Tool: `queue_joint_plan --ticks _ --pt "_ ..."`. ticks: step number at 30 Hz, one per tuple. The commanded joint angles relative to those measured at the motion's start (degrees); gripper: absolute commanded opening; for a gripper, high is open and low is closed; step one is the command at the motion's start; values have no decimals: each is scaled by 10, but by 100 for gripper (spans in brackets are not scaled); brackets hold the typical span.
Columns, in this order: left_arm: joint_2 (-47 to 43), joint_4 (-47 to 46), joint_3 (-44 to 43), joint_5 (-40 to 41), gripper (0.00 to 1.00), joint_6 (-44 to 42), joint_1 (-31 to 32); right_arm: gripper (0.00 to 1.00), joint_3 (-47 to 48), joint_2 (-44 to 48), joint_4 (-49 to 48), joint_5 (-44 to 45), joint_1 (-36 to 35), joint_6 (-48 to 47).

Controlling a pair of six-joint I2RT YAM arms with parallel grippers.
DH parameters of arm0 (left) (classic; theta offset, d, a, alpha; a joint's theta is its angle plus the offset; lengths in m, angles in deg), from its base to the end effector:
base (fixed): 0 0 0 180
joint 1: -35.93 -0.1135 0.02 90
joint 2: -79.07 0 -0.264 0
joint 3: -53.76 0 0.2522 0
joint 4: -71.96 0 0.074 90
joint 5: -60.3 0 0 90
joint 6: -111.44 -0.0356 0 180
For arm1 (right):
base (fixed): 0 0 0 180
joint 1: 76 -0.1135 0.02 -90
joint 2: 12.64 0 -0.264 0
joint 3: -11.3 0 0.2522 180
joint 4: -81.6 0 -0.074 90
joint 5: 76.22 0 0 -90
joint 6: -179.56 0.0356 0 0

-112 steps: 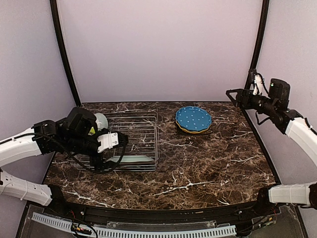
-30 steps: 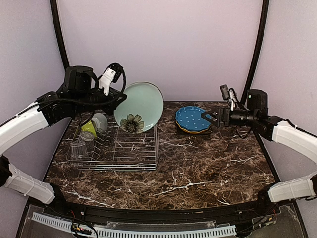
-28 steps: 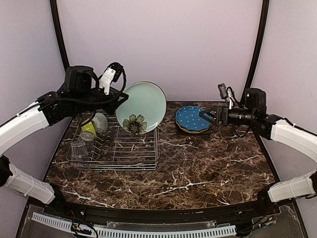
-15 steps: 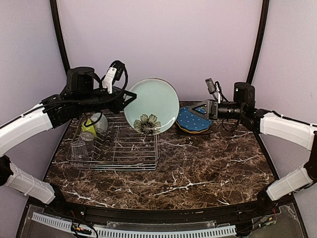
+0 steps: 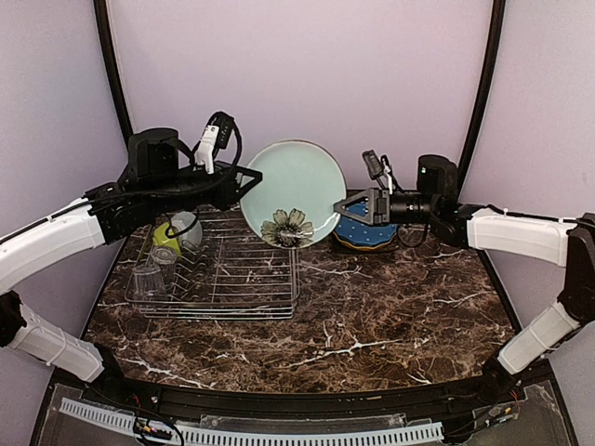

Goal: Unload the mixed dishes from the dish rack
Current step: Pass from the left arm to the right, then place the plate with another plate.

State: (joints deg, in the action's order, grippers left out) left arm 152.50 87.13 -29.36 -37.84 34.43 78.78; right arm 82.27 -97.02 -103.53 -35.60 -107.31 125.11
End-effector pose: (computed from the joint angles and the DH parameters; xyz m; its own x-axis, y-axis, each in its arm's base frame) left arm 0.2180 -0.2091 0.3986 -0.2428 -0.0783 -0.9669 0.7410 0.6284 -0.2369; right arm 0.2727 0.1975 0.3037 -0.6699 0.0356 -0.7416 -0.7259 0.1785 0.6643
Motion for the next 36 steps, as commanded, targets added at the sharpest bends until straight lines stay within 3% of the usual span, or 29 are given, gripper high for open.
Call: queue_joint_plan --ticks 1,9,14,16,20,22,23,25,31,36 --pt "-15 -101 -7 -13 1 26 -5 32 10 -12 -54 -7 -13 32" --pt "-17 -113 9 -7 1 42 -12 2 5 -14 -68 -5 -17 46" --pt "-18 -96 19 17 3 44 -19 0 8 -7 -43 18 -14 45" --pt "-20 -88 22 30 9 42 -21 0 10 -5 -36 23 -9 49" --pt "-25 -72 29 50 36 36 -24 0 11 2 -26 31 9 66" --pt "-28 -66 31 54 53 32 -25 0 8 7 -23 34 24 77" --pt "-31 -65 33 54 67 29 -25 0 6 9 -22 35 33 84" --pt "-35 -61 37 58 81 26 -26 0 2 12 -17 37 51 95" --pt "-48 -55 48 74 97 17 -26 0 -11 20 25 52 113 105" --pt "-59 -56 65 97 99 16 -26 0 -14 8 74 69 172 101"
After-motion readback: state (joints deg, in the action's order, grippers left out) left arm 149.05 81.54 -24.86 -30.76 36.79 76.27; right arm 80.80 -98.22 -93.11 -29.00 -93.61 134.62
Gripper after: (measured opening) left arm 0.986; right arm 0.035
